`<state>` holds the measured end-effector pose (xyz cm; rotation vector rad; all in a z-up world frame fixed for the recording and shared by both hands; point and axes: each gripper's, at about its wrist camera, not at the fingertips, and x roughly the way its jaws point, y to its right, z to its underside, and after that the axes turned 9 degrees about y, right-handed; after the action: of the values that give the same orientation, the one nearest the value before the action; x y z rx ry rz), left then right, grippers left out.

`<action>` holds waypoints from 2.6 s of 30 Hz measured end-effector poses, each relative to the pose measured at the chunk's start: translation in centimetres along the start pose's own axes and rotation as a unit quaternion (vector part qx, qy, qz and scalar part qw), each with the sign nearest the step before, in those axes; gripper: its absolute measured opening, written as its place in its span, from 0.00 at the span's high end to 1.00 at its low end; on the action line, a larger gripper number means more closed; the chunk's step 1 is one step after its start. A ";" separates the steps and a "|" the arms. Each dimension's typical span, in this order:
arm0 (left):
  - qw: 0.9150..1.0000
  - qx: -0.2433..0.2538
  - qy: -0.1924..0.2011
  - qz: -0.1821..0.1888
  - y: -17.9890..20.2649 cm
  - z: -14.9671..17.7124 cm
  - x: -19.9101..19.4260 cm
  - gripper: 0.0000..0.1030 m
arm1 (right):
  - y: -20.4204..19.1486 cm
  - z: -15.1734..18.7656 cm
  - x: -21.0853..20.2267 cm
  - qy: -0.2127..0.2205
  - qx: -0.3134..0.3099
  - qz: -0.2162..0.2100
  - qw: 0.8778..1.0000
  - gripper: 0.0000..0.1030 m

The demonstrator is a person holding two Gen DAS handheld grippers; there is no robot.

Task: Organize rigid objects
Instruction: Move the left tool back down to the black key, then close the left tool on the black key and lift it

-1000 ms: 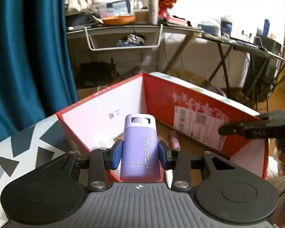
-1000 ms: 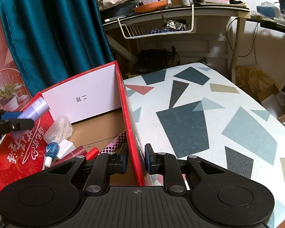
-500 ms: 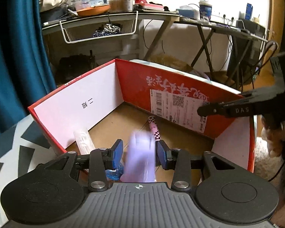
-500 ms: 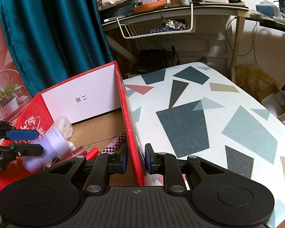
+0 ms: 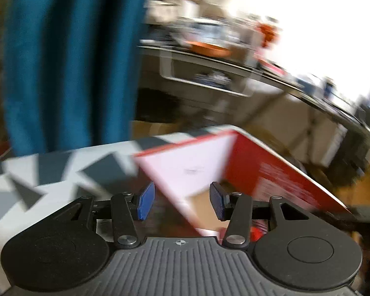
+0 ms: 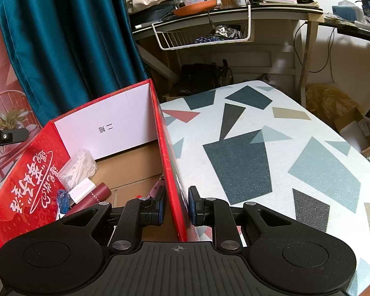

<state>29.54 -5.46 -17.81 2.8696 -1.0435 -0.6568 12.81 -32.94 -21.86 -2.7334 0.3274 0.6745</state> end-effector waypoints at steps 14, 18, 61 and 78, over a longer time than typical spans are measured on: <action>0.988 -0.096 -0.038 -0.113 -5.4 4.6 3.3 0.56 | 0.0 0.0 0.0 0.001 0.000 0.000 1.000 0.82; 0.986 -0.102 -0.051 -0.123 -5.6 6.0 5.2 0.60 | 0.0 0.0 0.0 0.001 -0.001 0.000 1.000 0.82; 0.975 0.011 -0.103 -0.196 -3.3 8.6 4.0 0.57 | -0.1 0.0 0.0 0.006 0.000 -0.005 1.000 0.80; 0.982 0.020 -0.087 -0.166 -3.5 8.6 4.6 0.91 | 0.0 0.0 0.1 0.008 0.007 -0.006 1.000 0.79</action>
<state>31.45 -4.52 -27.95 3.0981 -0.5938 -0.9268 12.87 -32.90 -21.91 -2.7265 0.3175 0.6451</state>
